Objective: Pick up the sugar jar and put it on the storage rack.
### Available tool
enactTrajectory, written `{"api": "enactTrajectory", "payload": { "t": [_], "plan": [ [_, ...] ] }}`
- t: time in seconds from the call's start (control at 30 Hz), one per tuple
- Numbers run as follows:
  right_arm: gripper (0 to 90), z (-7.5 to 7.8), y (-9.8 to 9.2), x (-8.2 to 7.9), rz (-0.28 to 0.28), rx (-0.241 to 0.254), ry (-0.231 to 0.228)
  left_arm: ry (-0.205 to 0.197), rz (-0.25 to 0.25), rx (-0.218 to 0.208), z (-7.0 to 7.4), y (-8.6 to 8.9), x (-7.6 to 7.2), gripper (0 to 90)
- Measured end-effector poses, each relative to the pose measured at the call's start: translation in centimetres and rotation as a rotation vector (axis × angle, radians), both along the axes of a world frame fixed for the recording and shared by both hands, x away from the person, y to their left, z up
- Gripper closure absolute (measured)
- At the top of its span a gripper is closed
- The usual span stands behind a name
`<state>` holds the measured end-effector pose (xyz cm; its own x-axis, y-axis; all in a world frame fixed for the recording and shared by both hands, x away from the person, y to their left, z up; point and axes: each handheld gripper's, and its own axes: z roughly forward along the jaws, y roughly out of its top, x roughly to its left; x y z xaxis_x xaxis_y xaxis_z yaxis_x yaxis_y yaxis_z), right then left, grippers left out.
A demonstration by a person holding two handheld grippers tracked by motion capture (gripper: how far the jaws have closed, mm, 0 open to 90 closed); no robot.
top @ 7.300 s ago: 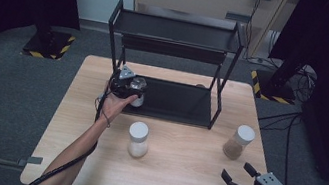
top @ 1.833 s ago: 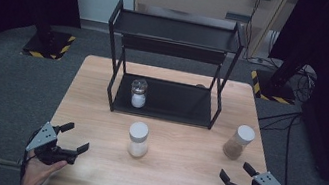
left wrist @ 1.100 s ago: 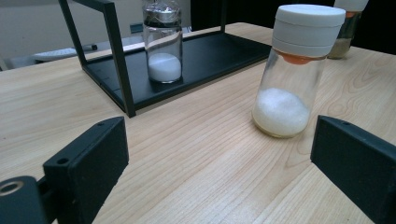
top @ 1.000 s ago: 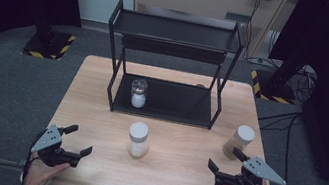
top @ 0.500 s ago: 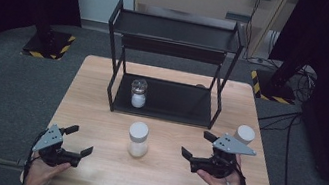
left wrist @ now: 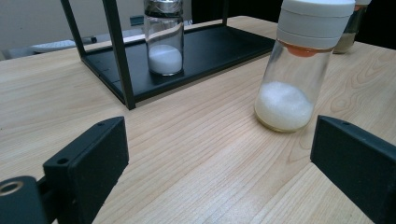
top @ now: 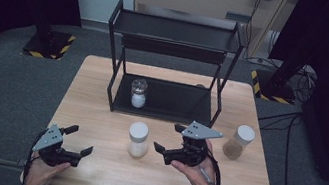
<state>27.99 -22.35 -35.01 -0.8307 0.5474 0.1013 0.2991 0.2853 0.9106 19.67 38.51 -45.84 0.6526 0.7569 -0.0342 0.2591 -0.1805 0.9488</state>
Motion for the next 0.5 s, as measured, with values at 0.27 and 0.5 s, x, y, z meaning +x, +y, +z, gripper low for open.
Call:
{"api": "enactTrajectory", "payload": {
  "t": [0.27, 0.5],
  "plan": [
    [9.2, -1.0, 2.4, 1.6, 0.041, -0.012, 0.034, 0.002, 0.0, 0.006, 0.0, -0.1, 0.0, 3.2],
    [11.6, -1.8, 4.5, 2.9, 0.073, -0.029, 0.047, 0.0, 0.0, 0.009, 0.1, -0.1, 0.0, 3.2]
  ]
}}
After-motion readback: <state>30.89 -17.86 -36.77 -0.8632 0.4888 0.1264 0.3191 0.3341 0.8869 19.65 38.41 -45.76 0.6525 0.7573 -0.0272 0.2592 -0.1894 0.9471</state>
